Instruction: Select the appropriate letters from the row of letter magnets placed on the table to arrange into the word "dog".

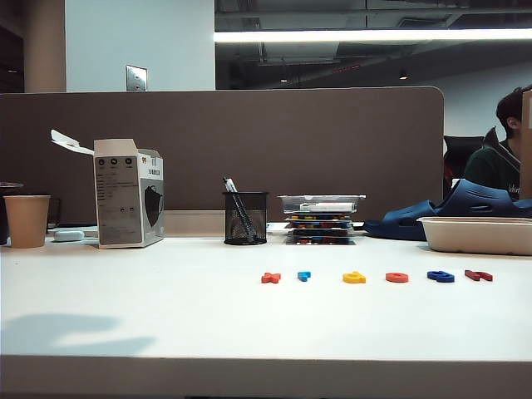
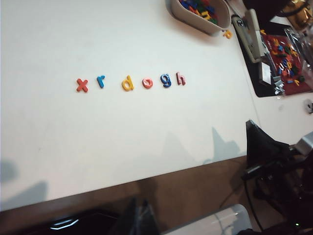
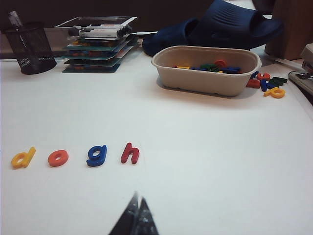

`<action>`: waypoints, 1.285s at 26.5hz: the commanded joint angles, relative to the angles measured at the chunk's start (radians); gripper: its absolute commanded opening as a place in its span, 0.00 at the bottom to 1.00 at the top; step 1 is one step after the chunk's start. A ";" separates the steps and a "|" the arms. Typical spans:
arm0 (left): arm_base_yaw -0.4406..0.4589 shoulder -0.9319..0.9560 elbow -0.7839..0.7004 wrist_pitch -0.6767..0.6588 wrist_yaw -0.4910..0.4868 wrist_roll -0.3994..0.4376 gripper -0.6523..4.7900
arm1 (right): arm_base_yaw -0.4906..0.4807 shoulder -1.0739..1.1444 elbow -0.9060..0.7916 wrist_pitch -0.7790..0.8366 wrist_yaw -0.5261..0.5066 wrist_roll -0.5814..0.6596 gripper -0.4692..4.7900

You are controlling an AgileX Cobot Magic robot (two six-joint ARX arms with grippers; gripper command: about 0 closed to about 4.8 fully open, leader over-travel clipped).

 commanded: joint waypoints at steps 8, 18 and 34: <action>-0.047 0.045 0.004 0.015 -0.188 -0.039 0.11 | 0.001 0.000 -0.003 0.016 -0.026 0.006 0.08; -0.047 0.046 0.004 0.014 -0.237 -0.023 0.11 | 0.001 0.000 -0.003 0.016 -0.051 0.006 0.08; -0.047 0.046 0.004 0.014 -0.236 -0.024 0.11 | 0.005 0.002 0.080 0.021 -0.061 0.137 0.08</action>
